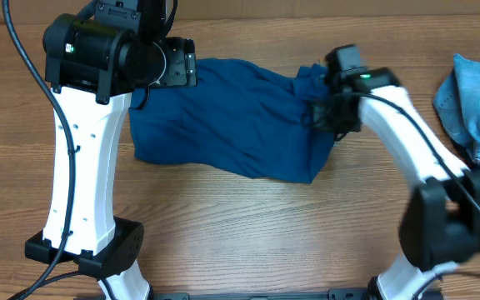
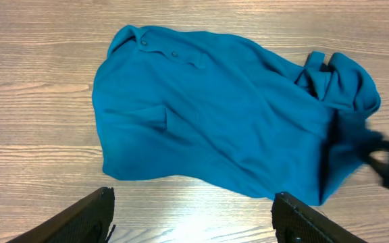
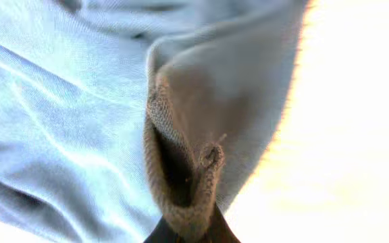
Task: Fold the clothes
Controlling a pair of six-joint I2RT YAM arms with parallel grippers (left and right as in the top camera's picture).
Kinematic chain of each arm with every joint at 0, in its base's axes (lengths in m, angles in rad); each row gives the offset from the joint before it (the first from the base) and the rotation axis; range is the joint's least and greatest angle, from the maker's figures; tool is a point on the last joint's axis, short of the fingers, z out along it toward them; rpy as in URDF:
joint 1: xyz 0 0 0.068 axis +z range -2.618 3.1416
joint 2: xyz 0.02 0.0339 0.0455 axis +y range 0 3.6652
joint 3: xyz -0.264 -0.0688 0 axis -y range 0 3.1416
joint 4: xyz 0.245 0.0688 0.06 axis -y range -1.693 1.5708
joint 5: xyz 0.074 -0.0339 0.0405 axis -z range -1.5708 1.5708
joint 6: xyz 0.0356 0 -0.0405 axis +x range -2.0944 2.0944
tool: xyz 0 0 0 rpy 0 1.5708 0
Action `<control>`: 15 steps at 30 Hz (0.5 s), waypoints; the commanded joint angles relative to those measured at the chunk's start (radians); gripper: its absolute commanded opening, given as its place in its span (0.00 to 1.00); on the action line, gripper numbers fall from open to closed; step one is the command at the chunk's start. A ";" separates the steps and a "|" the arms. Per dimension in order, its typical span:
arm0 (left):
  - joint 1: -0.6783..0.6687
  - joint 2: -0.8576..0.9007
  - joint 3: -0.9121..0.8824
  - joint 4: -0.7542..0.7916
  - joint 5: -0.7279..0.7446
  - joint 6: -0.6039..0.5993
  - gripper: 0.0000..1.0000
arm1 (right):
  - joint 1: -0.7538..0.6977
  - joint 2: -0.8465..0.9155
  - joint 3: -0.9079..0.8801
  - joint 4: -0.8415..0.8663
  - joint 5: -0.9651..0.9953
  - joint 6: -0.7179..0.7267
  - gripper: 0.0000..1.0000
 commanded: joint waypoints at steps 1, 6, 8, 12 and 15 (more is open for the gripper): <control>0.004 0.000 0.002 -0.002 0.004 0.037 0.78 | -0.066 -0.076 0.004 -0.041 0.074 0.016 0.04; 0.004 0.000 0.002 -0.002 0.003 0.068 0.81 | -0.158 -0.077 0.004 -0.105 0.140 0.065 0.04; 0.004 0.000 0.002 -0.002 0.003 0.068 0.82 | -0.191 -0.077 0.004 -0.119 0.129 0.068 0.05; 0.004 0.000 0.002 -0.002 0.001 0.069 0.82 | -0.222 -0.077 0.004 -0.151 0.117 0.068 0.08; 0.008 0.000 0.002 -0.002 0.001 0.072 0.82 | -0.223 -0.077 0.004 -0.150 0.102 0.067 0.08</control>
